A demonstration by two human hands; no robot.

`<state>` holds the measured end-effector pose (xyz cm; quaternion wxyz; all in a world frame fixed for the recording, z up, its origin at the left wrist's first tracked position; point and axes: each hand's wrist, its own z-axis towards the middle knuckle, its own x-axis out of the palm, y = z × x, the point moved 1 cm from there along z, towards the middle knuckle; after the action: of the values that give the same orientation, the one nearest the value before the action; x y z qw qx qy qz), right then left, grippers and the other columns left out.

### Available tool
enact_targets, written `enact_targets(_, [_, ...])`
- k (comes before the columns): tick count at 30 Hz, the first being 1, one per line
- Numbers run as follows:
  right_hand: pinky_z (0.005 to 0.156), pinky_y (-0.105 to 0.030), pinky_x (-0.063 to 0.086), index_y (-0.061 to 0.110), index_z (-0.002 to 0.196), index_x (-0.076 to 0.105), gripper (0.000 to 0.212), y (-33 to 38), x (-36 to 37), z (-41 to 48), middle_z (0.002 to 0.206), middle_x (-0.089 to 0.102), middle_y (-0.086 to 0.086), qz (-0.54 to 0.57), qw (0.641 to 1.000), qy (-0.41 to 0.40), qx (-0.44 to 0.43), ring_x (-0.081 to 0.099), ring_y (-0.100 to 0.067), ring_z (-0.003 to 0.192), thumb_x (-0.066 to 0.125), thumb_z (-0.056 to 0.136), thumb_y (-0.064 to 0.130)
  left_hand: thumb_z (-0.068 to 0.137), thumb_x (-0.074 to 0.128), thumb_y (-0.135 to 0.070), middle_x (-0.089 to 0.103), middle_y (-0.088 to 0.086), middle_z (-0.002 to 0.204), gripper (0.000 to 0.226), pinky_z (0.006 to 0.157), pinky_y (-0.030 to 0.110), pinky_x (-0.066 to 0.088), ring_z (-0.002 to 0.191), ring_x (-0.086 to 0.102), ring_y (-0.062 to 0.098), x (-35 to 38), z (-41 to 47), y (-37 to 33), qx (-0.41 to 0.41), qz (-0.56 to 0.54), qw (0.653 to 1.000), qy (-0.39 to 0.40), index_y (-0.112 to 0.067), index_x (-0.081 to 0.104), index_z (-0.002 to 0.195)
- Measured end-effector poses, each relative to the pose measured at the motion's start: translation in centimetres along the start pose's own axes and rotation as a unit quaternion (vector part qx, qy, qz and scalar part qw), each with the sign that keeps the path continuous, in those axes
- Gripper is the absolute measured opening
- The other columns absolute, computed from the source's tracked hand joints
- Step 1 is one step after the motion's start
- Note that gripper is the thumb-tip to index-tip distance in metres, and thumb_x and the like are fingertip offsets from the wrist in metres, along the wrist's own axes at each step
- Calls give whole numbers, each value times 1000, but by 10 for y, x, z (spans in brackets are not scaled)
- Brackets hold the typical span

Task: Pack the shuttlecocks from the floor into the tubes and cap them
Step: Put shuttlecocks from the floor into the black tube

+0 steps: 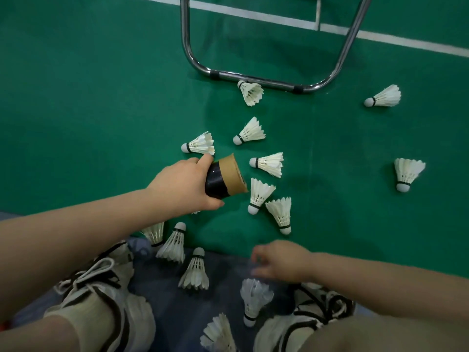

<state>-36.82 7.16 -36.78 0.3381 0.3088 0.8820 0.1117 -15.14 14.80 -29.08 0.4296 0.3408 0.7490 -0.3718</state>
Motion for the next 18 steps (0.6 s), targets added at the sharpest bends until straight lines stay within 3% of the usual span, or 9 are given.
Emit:
enact_targets(2, [73, -32, 38, 18, 128, 38, 67, 15, 29, -11, 113, 61, -11, -4, 995, 103, -9, 57, -30, 103, 62, 79, 56, 62, 70, -56, 53, -1, 90, 59, 69, 37, 49, 80, 54, 22, 1, 0, -4, 3, 4, 1000, 0, -21, 40, 98])
enact_targets(4, [72, -36, 39, 14, 132, 29, 74, 23, 51, -17, 114, 58, -16, -22, 992, 117, -35, 56, -35, 101, 68, 78, 46, 62, 70, -56, 53, -1, 91, 59, 68, 36, 48, 80, 53, 22, 1, 0, -7, 4, 4, 1000, 0, -21, 40, 98])
enact_targets(8, [72, -37, 41, 11, 123, 46, 36, 15, 53, -8, 110, 60, -17, -23, 999, 27, -18, 56, -35, 101, 50, 89, 18, 62, 70, -57, 52, -1, 90, 60, 68, 37, 49, 79, 53, 22, 4, -1, -9, 12, 8, 1000, 4, -21, 40, 99])
enact_targets(11, [80, -29, 43, 17, 118, 57, 32, -1, 31, 5, 106, 65, -7, 78, 994, -62, 32, 59, -25, 100, 52, 87, 17, 62, 69, -57, 51, -2, 89, 60, 68, 37, 49, 79, 53, 22, 6, -2, -10, 15, 12, 1000, 7, -21, 40, 99])
enact_targets(15, [68, -25, 42, 21, 106, 62, 19, -13, -1, 16, 79, 56, 10, 240, 955, -154, 83, 56, -14, 77, 56, 88, 19, 62, 69, -57, 51, -2, 89, 59, 68, 36, 48, 80, 51, 21, 8, -4, -12, 18, 19, 1000, 12, -21, 39, 98])
enact_targets(18, [74, -32, 51, 22, 104, 59, 16, -11, -14, 19, 92, 61, 1, 311, 926, -199, 81, 60, -19, 85, 54, 89, 17, 62, 69, -58, 51, -2, 90, 60, 70, 36, 49, 81, 52, 22, 10, -4, -11, 19, 26, 999, 15, -22, 39, 99])
